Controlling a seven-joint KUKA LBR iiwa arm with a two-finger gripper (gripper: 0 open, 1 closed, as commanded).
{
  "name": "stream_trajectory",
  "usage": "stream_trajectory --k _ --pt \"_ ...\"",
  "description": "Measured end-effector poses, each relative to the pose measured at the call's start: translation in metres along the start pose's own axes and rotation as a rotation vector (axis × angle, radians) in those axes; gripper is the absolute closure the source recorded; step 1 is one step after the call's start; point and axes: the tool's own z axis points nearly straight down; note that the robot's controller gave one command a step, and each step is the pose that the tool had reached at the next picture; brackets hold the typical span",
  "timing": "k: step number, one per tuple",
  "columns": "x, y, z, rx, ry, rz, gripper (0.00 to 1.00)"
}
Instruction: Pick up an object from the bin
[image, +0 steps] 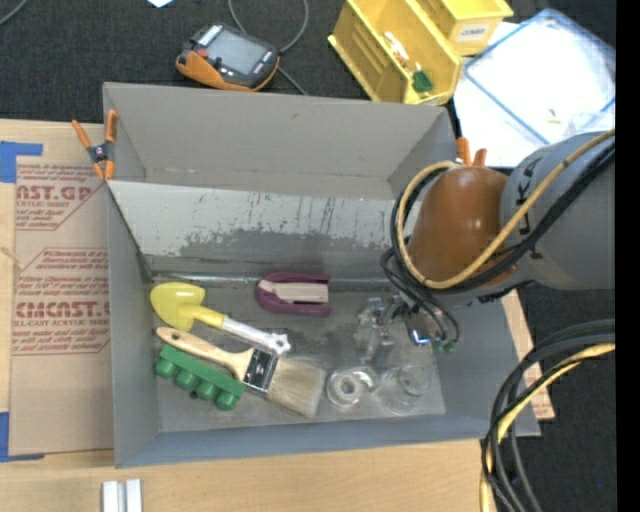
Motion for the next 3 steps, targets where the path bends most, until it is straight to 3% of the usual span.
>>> stream_trajectory --k 1,2,3 --pt "0.028 0.043 0.042 -0.005 -0.004 -0.184 0.00" --pt "0.028 0.043 0.042 -0.005 -0.004 -0.185 0.00" --pt "0.034 0.076 0.050 -0.006 -0.005 0.117 0.00"
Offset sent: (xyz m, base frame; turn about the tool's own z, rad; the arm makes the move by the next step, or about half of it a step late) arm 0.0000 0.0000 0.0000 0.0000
